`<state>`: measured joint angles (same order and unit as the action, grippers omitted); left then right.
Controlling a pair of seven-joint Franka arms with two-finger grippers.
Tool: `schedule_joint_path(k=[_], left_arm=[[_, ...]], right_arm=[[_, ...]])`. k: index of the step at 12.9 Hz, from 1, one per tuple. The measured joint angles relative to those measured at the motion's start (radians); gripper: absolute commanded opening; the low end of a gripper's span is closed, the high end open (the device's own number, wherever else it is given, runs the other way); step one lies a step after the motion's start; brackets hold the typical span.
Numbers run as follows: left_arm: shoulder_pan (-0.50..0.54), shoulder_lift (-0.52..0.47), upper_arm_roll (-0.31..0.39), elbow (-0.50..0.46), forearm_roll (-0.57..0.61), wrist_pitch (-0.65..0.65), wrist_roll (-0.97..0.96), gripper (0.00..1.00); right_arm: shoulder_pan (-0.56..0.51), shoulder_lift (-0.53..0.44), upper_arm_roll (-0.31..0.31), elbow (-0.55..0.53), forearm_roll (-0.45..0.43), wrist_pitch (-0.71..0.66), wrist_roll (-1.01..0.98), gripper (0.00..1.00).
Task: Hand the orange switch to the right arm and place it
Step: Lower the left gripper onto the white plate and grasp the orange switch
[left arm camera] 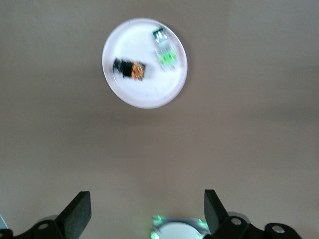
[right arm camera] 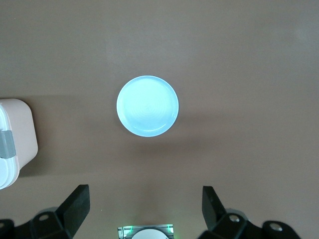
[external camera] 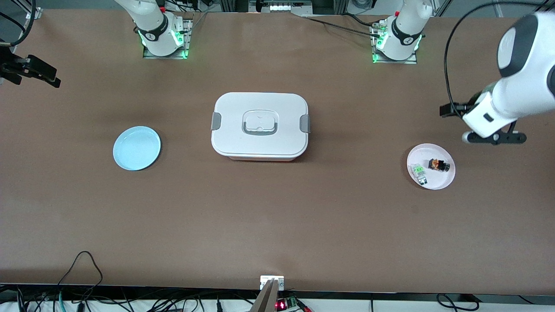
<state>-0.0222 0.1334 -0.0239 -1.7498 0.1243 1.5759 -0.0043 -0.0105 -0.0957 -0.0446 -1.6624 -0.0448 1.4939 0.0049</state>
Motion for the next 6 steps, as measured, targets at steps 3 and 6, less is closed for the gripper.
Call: schedule_joint_path(k=[3,6], left_arm=[[0.029,0.098,0.001,-0.018,0.021,0.186,0.164,1.00],[0.077,0.138,0.002,-0.161,0.023,0.482,0.264,1.00]], right_arm=[[0.000,0.000,0.000,0.000,-0.001,0.000,0.000,1.00],[0.000,0.000,0.000,0.001,-0.001,0.001,0.000,1.00]])
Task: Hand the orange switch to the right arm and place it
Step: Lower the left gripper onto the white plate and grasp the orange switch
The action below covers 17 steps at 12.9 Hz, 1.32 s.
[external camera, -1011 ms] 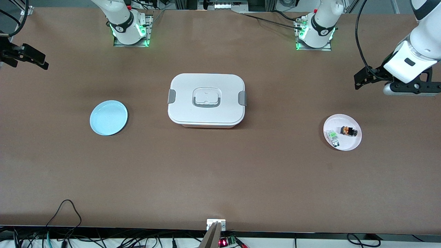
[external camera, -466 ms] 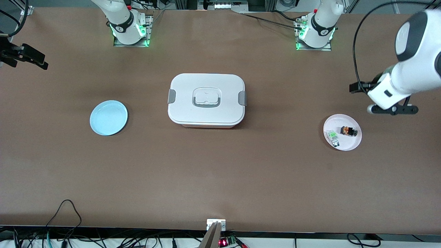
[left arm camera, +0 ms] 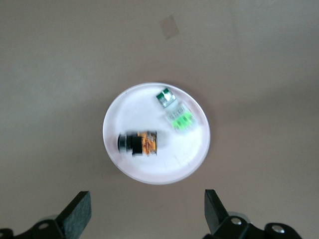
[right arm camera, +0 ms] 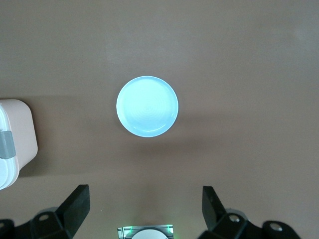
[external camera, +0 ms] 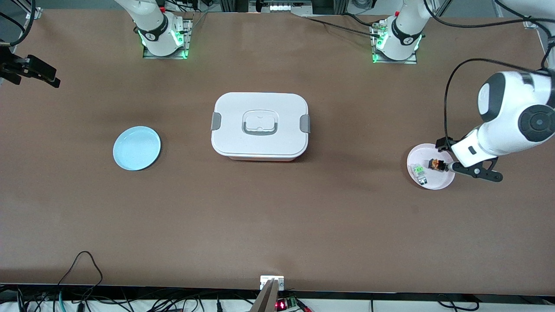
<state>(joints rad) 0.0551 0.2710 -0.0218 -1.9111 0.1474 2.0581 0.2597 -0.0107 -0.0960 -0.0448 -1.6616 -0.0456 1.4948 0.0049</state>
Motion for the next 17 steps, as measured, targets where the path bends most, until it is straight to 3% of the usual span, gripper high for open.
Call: schedule_joint_path(k=[5,9,17], left_arm=[[0.083,0.010,0.002,-0.228,0.001,0.405,0.111,1.00],[0.138,0.095,0.002,-0.319,0.001,0.666,0.165,1.00],[0.141,0.121,-0.007,-0.338,0.001,0.709,0.164,1.00]], right_arm=[[0.000,0.000,0.000,0.000,-0.004,0.000,0.000,1.00],[0.000,0.000,0.000,0.000,-0.011,0.001,0.000,1.00],[0.000,0.000,0.000,0.000,-0.012,0.001,0.000,1.00]])
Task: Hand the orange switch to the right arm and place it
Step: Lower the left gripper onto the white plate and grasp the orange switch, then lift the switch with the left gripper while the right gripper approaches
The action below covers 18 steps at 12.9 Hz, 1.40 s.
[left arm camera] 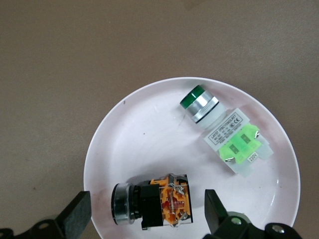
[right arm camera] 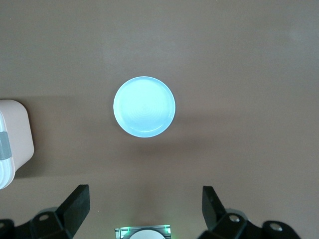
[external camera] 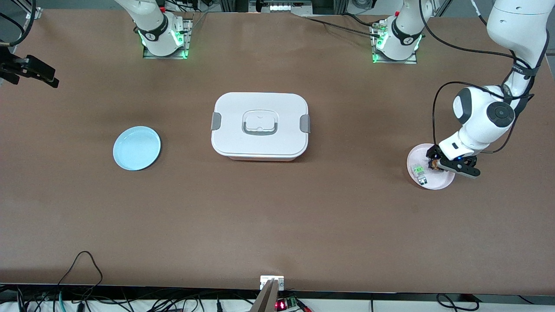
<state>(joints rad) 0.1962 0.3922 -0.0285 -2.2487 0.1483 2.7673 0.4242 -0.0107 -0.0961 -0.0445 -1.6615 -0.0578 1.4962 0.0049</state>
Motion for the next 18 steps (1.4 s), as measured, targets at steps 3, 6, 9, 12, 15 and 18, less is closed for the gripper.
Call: schedule_joint_path(k=[3,6,9,12,15,18], left_arm=[[0.005,0.007,0.000,-0.003,0.000,0.000,0.000,1.00],[0.013,0.039,0.000,-0.004,0.000,0.030,0.000,1.00],[0.014,0.057,-0.003,-0.004,0.000,0.043,0.000,0.62],[0.014,0.061,-0.005,-0.004,0.000,0.043,0.000,0.00],[0.014,0.060,-0.005,-0.002,0.000,0.043,0.000,0.00],[0.016,0.023,-0.030,0.019,0.000,-0.014,0.009,0.00]], right_arm=[[0.000,0.000,0.000,0.000,0.000,0.002,0.000,1.00],[0.000,0.000,0.000,0.000,0.000,0.005,0.000,1.00],[0.000,0.001,0.000,0.000,0.000,0.006,0.000,1.00],[0.000,0.015,0.001,0.000,0.000,0.007,0.000,1.00],[0.002,0.033,0.004,0.000,0.004,0.011,0.000,1.00],[0.012,0.036,0.005,0.000,0.014,0.011,-0.001,1.00]])
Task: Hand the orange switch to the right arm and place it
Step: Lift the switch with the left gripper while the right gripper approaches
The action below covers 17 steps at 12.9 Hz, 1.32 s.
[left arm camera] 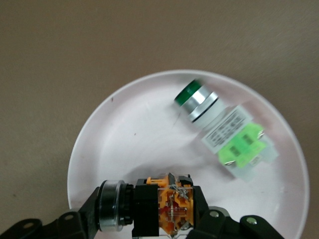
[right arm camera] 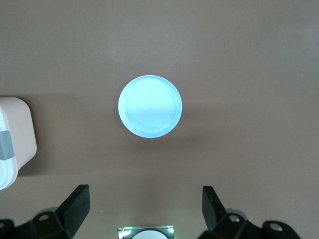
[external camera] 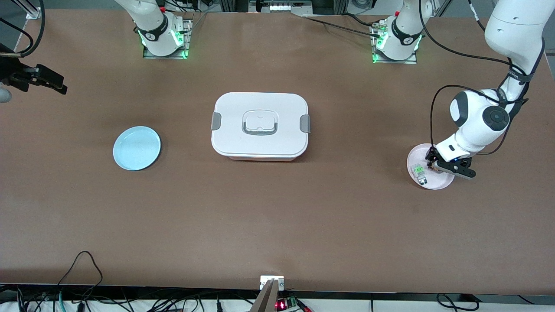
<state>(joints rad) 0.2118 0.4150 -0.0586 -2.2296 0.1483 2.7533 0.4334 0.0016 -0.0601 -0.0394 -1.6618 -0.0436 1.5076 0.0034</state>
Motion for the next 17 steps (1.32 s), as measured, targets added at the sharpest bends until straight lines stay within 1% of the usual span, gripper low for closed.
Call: schedule_joint_path(k=[1,2,3,4,5,6,8,10,12,14,15,17], left_arm=[[0.000,-0.033,-0.023,0.015,0.000,-0.062,0.003,0.00],[0.000,-0.071,-0.049,0.043,0.000,-0.166,0.004,0.00],[0.000,-0.104,-0.074,0.085,-0.004,-0.302,0.004,0.00],[0.001,-0.127,-0.097,0.134,-0.026,-0.447,0.004,0.00],[0.000,-0.141,-0.118,0.182,-0.081,-0.578,0.019,0.00],[0.000,-0.146,-0.131,0.228,-0.158,-0.690,0.076,0.00],[-0.001,-0.143,-0.138,0.302,-0.338,-0.862,0.275,0.00],[-0.001,-0.129,-0.139,0.337,-0.508,-0.953,0.442,0.00],[-0.004,-0.101,-0.147,0.344,-0.658,-0.980,0.625,0.00],[-0.005,-0.064,-0.193,0.346,-0.804,-0.984,0.794,0.00],[-0.007,-0.049,-0.218,0.349,-0.884,-0.984,0.858,0.00],[-0.009,-0.036,-0.272,0.361,-1.047,-0.984,0.930,0.00]], right_arm=[[0.001,0.000,0.000,0.000,0.000,0.000,-0.010,1.00],[0.001,0.001,0.000,0.000,0.006,-0.001,-0.025,1.00],[0.001,0.003,0.000,0.000,0.034,-0.004,-0.039,1.00],[0.001,0.007,-0.001,0.000,0.086,-0.008,-0.046,1.00],[0.001,0.012,-0.002,-0.001,0.143,-0.009,-0.048,1.00],[0.001,0.019,-0.004,-0.001,0.185,-0.010,-0.048,1.00],[0.000,0.042,-0.009,-0.002,0.269,-0.010,-0.048,1.00],[-0.001,0.080,-0.011,-0.004,0.376,-0.010,-0.048,1.00],[-0.002,0.128,-0.013,-0.007,0.495,-0.009,-0.048,1.00],[-0.011,0.165,-0.015,-0.027,0.628,-0.007,-0.048,1.00],[-0.014,0.183,-0.017,-0.045,0.710,-0.007,-0.048,1.00],[-0.016,0.222,-0.018,-0.084,0.873,-0.003,-0.049,1.00]])
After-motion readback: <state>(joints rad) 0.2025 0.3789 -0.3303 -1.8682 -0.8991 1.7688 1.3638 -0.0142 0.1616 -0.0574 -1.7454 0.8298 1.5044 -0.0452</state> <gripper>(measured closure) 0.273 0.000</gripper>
